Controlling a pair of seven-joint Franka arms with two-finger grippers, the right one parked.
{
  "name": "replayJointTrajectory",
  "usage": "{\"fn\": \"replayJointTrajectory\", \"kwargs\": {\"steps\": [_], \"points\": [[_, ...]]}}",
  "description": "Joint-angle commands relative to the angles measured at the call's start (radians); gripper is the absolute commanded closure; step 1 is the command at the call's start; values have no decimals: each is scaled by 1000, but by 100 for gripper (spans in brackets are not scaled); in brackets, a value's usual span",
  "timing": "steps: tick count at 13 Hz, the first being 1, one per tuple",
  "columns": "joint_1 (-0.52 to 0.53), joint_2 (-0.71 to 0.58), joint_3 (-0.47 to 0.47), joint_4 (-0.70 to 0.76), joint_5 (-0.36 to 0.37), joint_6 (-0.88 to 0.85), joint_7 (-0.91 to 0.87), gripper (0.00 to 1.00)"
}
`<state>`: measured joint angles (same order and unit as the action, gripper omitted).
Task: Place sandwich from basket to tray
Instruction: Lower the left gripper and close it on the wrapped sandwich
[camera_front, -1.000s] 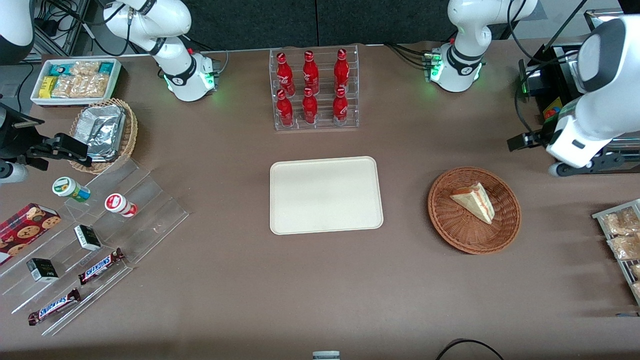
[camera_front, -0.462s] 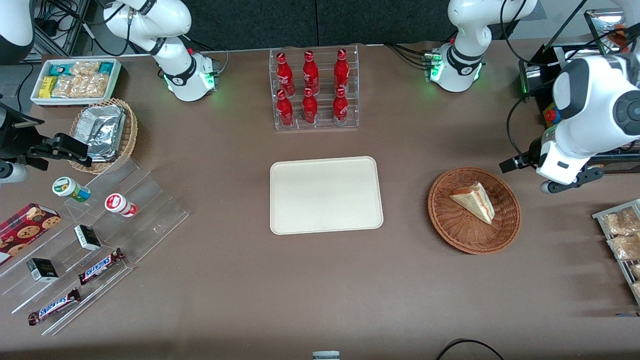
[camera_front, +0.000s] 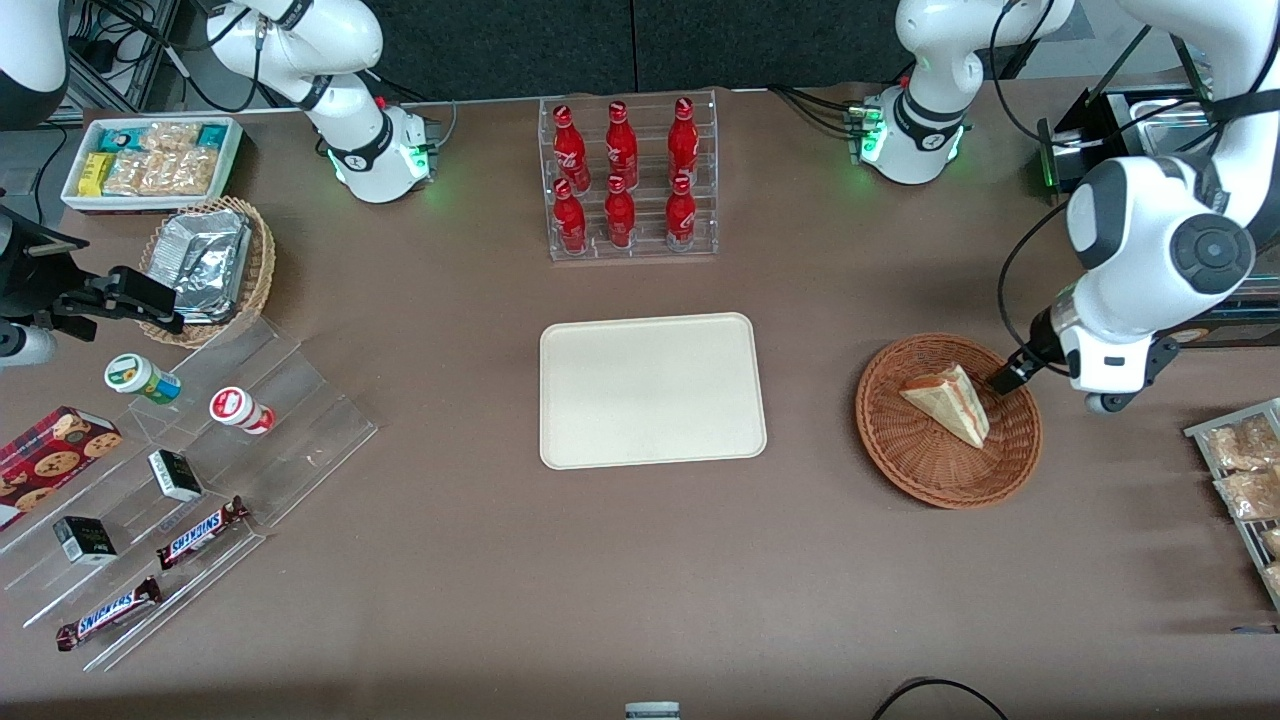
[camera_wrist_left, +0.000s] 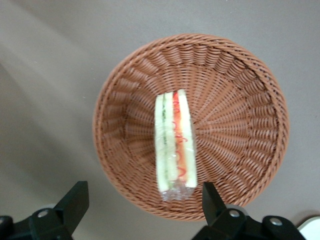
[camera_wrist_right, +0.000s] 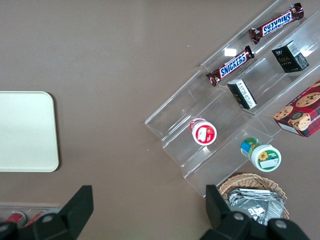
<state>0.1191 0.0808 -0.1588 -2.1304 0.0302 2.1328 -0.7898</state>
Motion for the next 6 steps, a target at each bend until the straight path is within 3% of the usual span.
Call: {"fn": "replayJointTrajectory", "kwargs": {"steps": [1,6], "points": [[-1,40,-40,1,-16,62,-97,0],[-3,100,-84,0,-6,134,-111,0]]}}
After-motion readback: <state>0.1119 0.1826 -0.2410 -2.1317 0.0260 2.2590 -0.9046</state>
